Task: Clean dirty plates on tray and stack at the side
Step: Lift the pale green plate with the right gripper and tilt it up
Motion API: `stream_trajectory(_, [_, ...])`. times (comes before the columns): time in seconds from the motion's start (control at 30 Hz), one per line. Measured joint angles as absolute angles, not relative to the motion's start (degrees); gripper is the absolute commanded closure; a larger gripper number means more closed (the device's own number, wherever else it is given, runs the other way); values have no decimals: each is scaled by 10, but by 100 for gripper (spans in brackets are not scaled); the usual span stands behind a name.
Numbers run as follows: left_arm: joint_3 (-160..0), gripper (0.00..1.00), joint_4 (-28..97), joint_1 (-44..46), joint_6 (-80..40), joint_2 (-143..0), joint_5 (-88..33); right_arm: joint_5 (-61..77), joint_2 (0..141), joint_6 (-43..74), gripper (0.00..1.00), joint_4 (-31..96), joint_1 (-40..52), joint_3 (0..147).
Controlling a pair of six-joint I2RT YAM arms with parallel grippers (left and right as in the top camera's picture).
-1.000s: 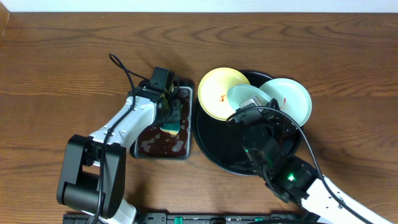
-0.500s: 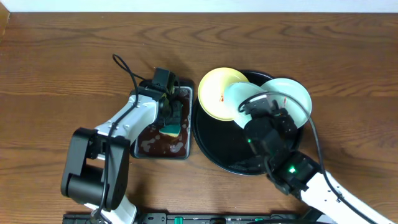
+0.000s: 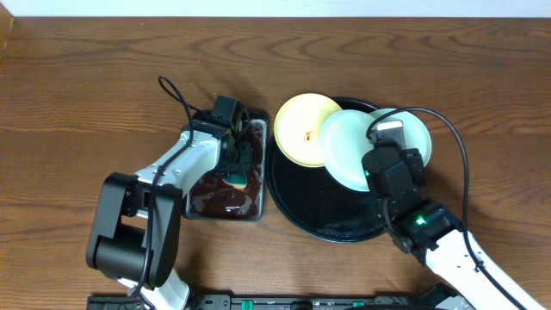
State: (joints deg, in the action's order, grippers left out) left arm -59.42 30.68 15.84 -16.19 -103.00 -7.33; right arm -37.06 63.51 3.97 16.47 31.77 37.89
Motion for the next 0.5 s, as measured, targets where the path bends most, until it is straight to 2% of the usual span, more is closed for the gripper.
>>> stream_trajectory(0.03, [-594, 61, 307, 158, -159, -1026, -73, -364, 635, 44, 99, 165, 312, 379])
stream_trajectory(0.07, [-594, 46, 309, 158, -159, -1020, -73, -355, 635, 48, 99, 165, 303, 379])
stream_trajectory(0.1, [-594, 39, 310, 158, -157, -1014, -72, -347, 635, 53, 99, 165, 297, 379])
stream_trajectory(0.17, [-594, 36, 314, 158, -156, -1001, -72, -329, 634, 61, 99, 165, 281, 379])
stream_trajectory(0.5, [-594, 38, 328, 158, -156, -990, -71, -258, 594, 77, 99, 170, 211, 379])
